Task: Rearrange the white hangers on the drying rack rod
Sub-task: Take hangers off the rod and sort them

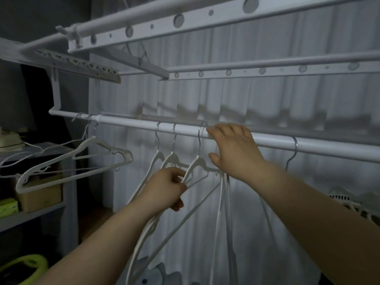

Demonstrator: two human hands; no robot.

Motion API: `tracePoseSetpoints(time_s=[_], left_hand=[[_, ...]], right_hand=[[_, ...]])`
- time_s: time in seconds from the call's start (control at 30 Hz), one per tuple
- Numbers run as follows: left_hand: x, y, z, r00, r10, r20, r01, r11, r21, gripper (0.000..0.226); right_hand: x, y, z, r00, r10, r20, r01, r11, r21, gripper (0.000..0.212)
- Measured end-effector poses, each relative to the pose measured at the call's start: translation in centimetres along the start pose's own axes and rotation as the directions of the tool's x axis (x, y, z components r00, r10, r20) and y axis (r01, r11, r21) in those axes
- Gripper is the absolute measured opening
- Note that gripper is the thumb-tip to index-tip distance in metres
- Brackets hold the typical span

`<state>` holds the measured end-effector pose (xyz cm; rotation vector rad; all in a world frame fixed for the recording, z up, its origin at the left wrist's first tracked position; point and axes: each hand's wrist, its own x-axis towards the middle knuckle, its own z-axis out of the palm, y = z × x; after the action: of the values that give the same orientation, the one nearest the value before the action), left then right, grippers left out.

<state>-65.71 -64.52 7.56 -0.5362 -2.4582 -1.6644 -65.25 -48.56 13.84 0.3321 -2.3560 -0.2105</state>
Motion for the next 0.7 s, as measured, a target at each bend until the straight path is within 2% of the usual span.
tracePoseSetpoints(time_s=[0.1, 0.2, 0.23, 0.3, 0.37, 0.43, 0.57, 0.7], left_hand=[[0.4, -0.3, -0.1, 0.998, -0.032, 0.056, 0.033, 0.999, -0.019, 0.031], [0.3, -0.9, 0.0, 0.994, 0.05, 0.092, -0.058, 0.995, 0.084, 0.031], [0.1, -1.2, -0.1, 0.991, 0.105, 0.077, -0.117, 0.976, 0.181, 0.033], [-0.1, -1.8, -0.6, 0.965, 0.259, -0.04, -0.226, 0.899, 0.376, 0.036], [-0.2, -2.2, -1.5, 0.901, 0.404, -0.161, -0.294, 0.839, 0.458, 0.035], [0.3, -2.8, -2.3, 0.872, 0.454, -0.184, -0.312, 0.805, 0.505, 0.039], [1.0, -4.3, -2.9, 0.934, 0.349, -0.083, -0.249, 0.797, 0.549, 0.052], [1.6, -5.6, -3.3, 0.967, 0.25, -0.049, -0.183, 0.816, 0.549, 0.051]], right_hand=[[0.6, -0.6, 0.4, 1.0, 0.015, 0.013, -0.015, 1.0, 0.001, 0.063], [1.3, -1.0, 0.6, 0.999, 0.019, 0.034, -0.018, 1.0, -0.016, 0.066], [1.5, -1.1, 0.6, 0.999, 0.026, 0.037, -0.025, 0.999, -0.031, 0.065], [1.7, -1.2, 0.8, 0.999, 0.044, 0.027, -0.043, 0.997, -0.059, 0.061], [1.6, -1.1, 1.0, 0.998, 0.06, 0.013, -0.059, 0.996, -0.062, 0.058], [1.5, -1.0, 1.1, 0.998, 0.07, 0.003, -0.07, 0.995, -0.068, 0.058], [1.2, -0.6, 1.0, 0.992, 0.111, -0.054, -0.114, 0.991, -0.063, 0.053], [1.0, -0.2, 1.1, 0.991, 0.112, -0.072, -0.118, 0.989, -0.092, 0.049]])
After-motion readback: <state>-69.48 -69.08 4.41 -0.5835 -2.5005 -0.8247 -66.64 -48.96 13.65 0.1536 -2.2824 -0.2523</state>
